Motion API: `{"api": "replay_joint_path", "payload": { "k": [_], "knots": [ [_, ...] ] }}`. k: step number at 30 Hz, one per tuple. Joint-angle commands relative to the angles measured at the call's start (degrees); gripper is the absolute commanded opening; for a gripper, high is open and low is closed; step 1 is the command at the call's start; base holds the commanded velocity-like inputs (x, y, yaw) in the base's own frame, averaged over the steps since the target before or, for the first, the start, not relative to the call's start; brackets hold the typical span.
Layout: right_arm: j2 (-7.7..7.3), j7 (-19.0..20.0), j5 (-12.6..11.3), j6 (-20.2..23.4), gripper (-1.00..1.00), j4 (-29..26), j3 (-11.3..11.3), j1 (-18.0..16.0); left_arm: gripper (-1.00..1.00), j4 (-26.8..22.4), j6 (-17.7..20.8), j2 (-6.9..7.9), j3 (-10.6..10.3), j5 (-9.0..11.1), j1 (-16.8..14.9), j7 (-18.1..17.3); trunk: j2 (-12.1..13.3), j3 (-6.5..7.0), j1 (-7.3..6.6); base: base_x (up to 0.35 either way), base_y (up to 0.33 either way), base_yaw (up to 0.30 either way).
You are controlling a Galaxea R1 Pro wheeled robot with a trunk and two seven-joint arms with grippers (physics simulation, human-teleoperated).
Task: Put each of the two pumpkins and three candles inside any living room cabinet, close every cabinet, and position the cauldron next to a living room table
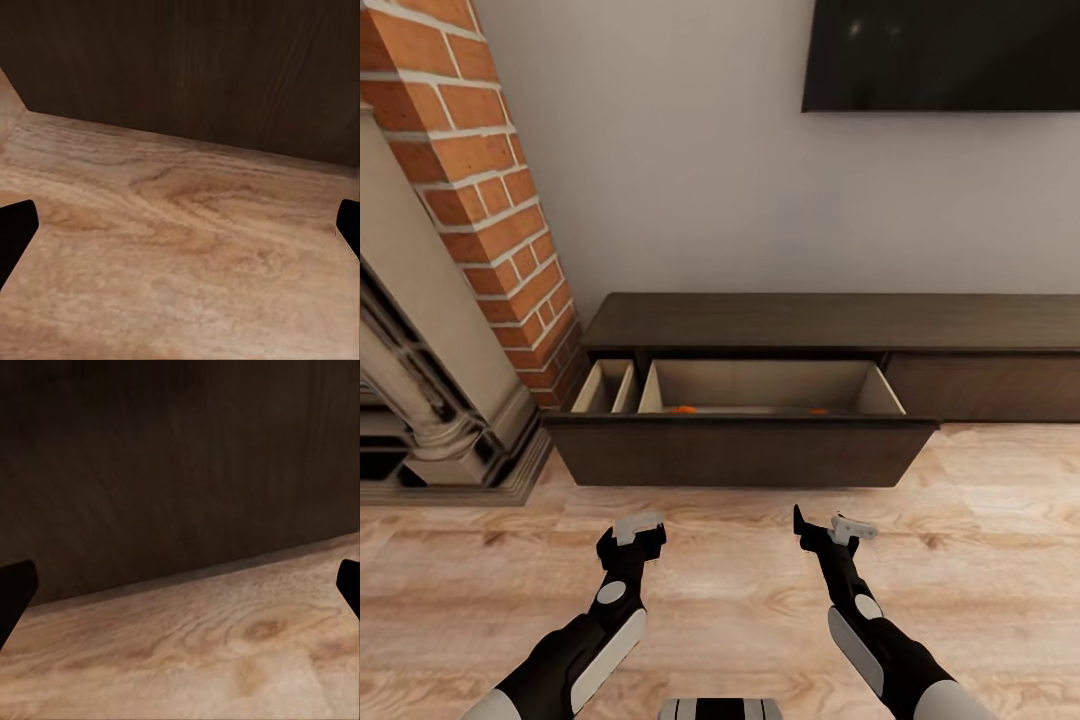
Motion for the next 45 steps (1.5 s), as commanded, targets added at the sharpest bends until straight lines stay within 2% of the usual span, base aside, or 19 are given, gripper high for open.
{"api": "replay_joint_path", "payload": {
  "k": [1,45],
  "knots": [
    [-0.08,-0.5,-0.36,-0.24,1.0,-0.03,0.48,-0.06,1.0,-0.06,-0.26,0.07,-0.3,0.54,-0.07,0.39,-0.02,-0.05,0.01,0.237,0.0,0.0],
    [-0.1,-0.45,-0.74,-0.24,1.0,-0.03,0.48,-0.06,1.0,0.01,-0.52,0.16,-0.3,0.57,-0.07,0.39,-0.02,-0.05,0.01,0.208,0.0,0.0]
  ]
}}
